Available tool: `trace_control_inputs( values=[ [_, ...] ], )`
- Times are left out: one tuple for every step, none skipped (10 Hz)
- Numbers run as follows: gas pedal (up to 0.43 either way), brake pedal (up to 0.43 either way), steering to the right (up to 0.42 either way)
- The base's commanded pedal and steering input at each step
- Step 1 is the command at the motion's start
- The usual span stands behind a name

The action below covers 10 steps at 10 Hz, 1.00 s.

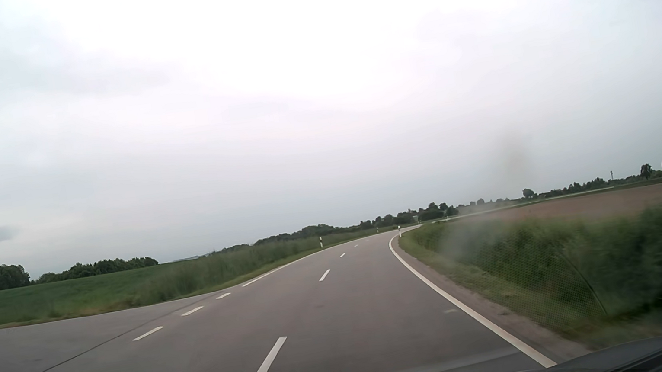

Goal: Follow the waypoints while adhering to traffic rules and regulations

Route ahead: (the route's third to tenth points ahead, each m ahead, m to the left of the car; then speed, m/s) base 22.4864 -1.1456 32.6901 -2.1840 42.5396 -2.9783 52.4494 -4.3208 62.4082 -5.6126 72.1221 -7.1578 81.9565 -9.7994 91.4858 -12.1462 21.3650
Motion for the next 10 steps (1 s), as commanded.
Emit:
trace_control_inputs(
  values=[
    [0.11,0.0,0.019],
    [0.11,0.0,0.019],
    [0.11,0.0,0.018],
    [0.118,0.0,0.018],
    [0.118,0.0,0.017],
    [0.118,0.0,0.016],
    [0.118,0.0,0.016],
    [0.118,0.0,0.016],
    [0.118,0.0,0.016],
    [0.118,0.0,0.016]
  ],
)
